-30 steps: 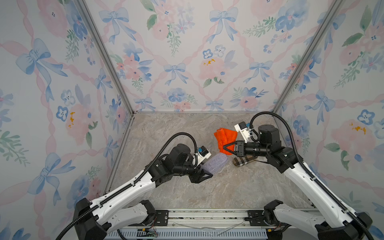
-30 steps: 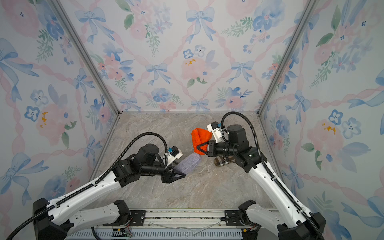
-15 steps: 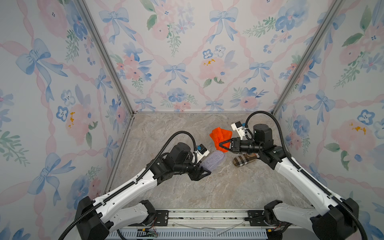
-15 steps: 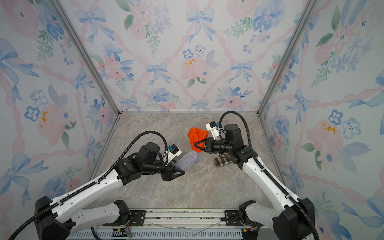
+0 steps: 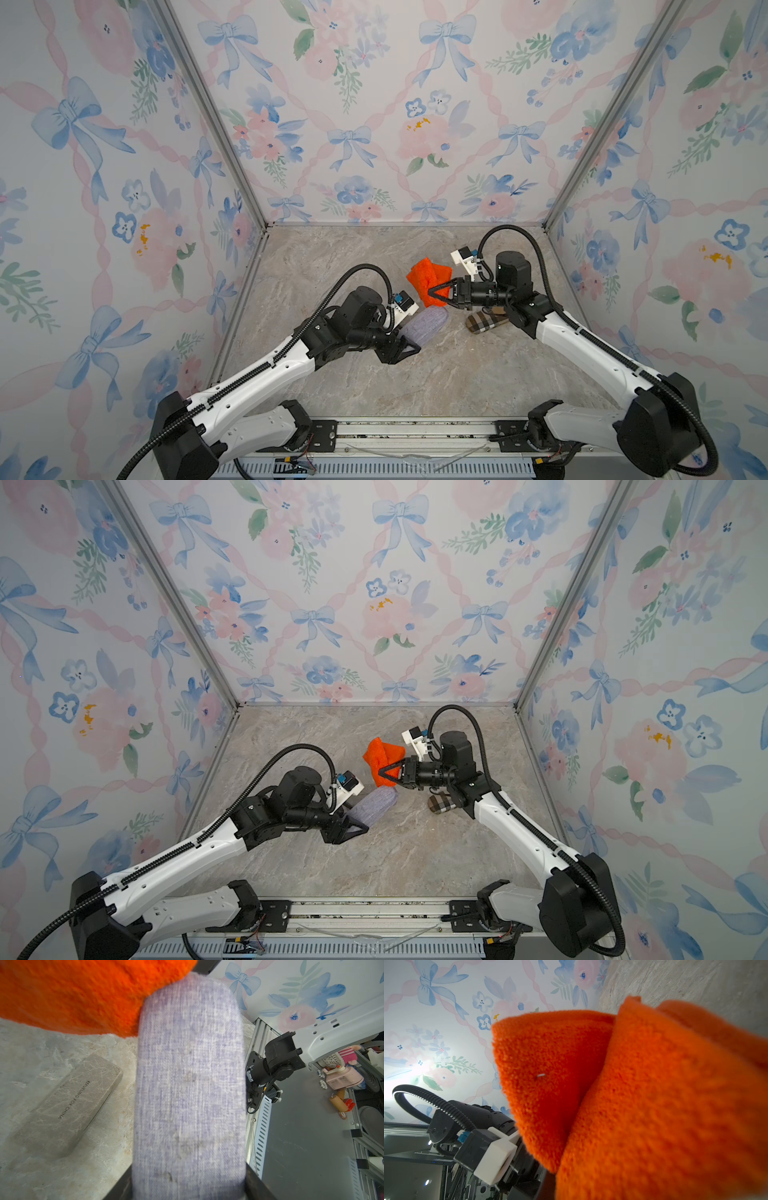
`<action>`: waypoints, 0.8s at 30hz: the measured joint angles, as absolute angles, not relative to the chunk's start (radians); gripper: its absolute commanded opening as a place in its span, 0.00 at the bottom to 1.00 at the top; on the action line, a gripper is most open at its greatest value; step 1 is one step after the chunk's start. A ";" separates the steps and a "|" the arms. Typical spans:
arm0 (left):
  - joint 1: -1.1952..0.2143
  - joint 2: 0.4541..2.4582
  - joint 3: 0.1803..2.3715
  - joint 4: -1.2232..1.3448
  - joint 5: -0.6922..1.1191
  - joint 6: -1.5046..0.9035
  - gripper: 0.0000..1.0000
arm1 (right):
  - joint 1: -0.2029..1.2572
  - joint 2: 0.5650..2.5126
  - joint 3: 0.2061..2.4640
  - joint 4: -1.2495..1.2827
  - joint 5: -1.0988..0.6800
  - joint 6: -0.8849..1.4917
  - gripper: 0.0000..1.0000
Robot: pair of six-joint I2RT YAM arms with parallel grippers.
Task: Wipe the eyeglass case
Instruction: Wipe the dirt from the eyeglass case.
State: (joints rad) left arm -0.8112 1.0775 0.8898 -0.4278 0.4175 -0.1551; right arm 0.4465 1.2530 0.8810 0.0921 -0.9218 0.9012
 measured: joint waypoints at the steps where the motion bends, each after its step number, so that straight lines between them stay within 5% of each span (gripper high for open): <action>1: -0.811 1.077 0.886 -0.428 0.416 -0.152 0.29 | 0.443 1.253 0.868 0.118 -0.932 0.920 0.00; 20: -0.789 0.993 0.824 -0.376 0.397 -0.111 0.27 | 0.387 1.100 0.851 -0.080 -0.943 0.852 0.00; 24: -0.724 0.989 0.817 -0.321 0.282 -0.159 0.27 | 0.354 1.026 0.810 -0.137 -1.003 0.872 0.00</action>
State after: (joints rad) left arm -0.7242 0.9886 0.8165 -0.3210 0.2825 -0.1585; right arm 0.3538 1.0264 0.8101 -0.1371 -1.0027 0.8722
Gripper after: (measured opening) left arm 0.600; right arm 0.109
